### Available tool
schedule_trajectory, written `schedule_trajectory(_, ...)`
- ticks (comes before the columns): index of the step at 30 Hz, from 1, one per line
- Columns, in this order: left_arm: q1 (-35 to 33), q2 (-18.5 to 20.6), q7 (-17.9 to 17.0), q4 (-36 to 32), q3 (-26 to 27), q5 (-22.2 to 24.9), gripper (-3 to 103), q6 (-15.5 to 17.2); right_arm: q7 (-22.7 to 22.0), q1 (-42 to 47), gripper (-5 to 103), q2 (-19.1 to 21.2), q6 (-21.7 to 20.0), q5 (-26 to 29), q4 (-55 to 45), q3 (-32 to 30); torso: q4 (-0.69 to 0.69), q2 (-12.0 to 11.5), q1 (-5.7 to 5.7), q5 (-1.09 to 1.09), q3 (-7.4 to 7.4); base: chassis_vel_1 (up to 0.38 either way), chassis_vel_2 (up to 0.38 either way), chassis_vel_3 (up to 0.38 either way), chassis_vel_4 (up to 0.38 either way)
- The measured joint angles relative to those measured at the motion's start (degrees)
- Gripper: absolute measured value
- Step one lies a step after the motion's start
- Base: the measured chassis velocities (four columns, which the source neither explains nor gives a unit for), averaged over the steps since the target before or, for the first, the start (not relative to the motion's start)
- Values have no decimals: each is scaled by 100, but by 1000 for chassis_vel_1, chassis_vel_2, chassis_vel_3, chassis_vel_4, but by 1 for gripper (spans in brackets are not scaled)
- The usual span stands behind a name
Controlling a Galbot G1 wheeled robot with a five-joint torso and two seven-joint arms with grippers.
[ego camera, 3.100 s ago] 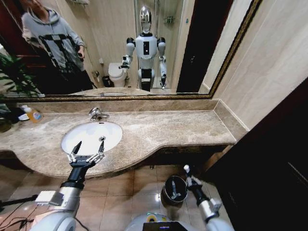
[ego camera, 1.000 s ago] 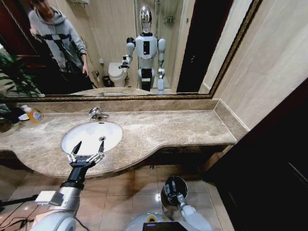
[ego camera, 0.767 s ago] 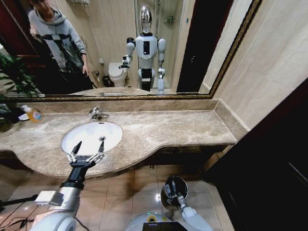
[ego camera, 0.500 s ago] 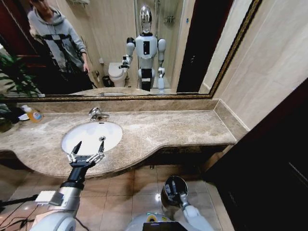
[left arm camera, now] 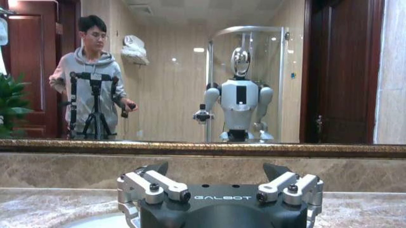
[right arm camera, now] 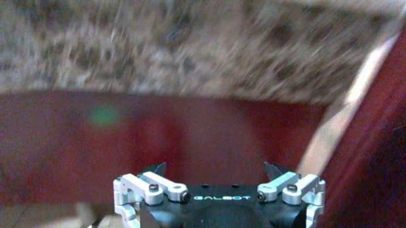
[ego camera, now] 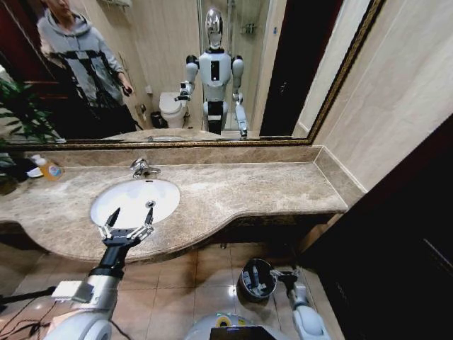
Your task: Pick up the trash from the sink and place it in the trash bin.
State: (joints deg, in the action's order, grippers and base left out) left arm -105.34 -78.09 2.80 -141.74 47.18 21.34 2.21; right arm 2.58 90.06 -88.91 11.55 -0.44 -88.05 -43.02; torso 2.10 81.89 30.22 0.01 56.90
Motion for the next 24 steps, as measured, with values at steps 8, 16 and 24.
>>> schedule_trajectory(8,0,0,-1,0,0,1,100,0,-47,1139,100,-321,37,161,-2092,27,1,0,0,-1,0,0,0,0,0)
schedule_trajectory(16,0,0,0,0,0,1,100,0,31,1572,100,-322,-216,449,-3641,106,1,0,0,-1,0,0,0,0,0)
schedule_trajectory(24,0,0,-1,0,-1,1,100,0,152,1663,100,-323,-568,521,-4734,258,1,0,0,-1,0,0,0,0,0)
